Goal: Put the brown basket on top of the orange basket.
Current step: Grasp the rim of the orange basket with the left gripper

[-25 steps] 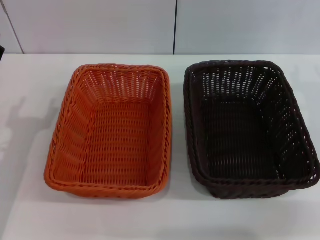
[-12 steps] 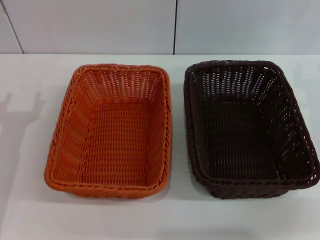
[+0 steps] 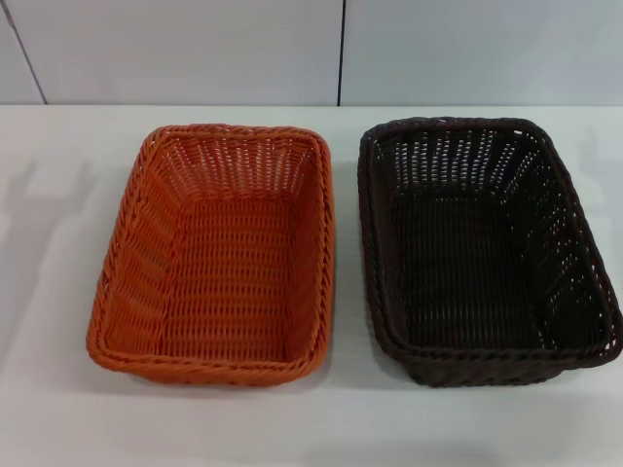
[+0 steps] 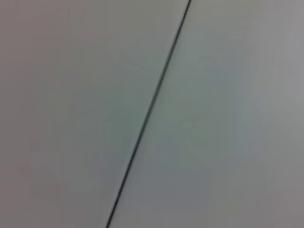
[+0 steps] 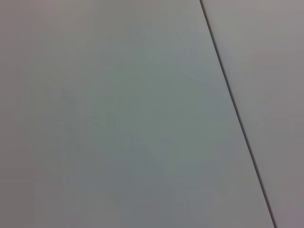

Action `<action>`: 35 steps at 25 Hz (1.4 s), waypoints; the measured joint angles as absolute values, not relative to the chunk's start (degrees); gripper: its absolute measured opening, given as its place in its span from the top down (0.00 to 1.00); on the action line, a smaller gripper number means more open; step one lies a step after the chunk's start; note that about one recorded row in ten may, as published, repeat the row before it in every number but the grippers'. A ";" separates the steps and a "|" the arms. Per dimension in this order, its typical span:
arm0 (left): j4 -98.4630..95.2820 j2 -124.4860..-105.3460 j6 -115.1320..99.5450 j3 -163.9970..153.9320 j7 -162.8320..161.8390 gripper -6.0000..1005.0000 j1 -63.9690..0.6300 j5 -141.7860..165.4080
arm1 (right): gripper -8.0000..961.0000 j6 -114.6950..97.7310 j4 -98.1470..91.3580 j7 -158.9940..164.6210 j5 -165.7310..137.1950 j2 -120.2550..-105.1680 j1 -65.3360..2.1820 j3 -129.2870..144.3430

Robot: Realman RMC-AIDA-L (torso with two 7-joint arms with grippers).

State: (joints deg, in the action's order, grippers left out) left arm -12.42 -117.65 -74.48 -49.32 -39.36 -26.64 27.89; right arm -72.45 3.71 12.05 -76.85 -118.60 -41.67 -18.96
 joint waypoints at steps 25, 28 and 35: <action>-65.79 -103.84 -82.04 -54.76 -144.85 0.20 -34.47 128.03 | 0.41 -72.06 1.87 13.80 -76.81 -118.58 -40.59 -19.07; -69.73 -105.72 -89.79 -52.45 -150.44 0.20 -35.14 133.14 | 0.42 -72.06 1.40 13.80 -76.81 -118.57 -40.59 -19.07; -73.53 -110.66 -93.73 -51.08 -156.01 0.20 -35.43 138.46 | 0.41 -72.06 -0.54 13.49 -76.82 -118.39 -41.07 -19.07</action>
State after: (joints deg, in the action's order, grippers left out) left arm -73.53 -110.66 -93.73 -51.08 -156.01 -35.43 138.46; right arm -72.06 -0.54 13.49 -76.82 -118.39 -41.07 -19.07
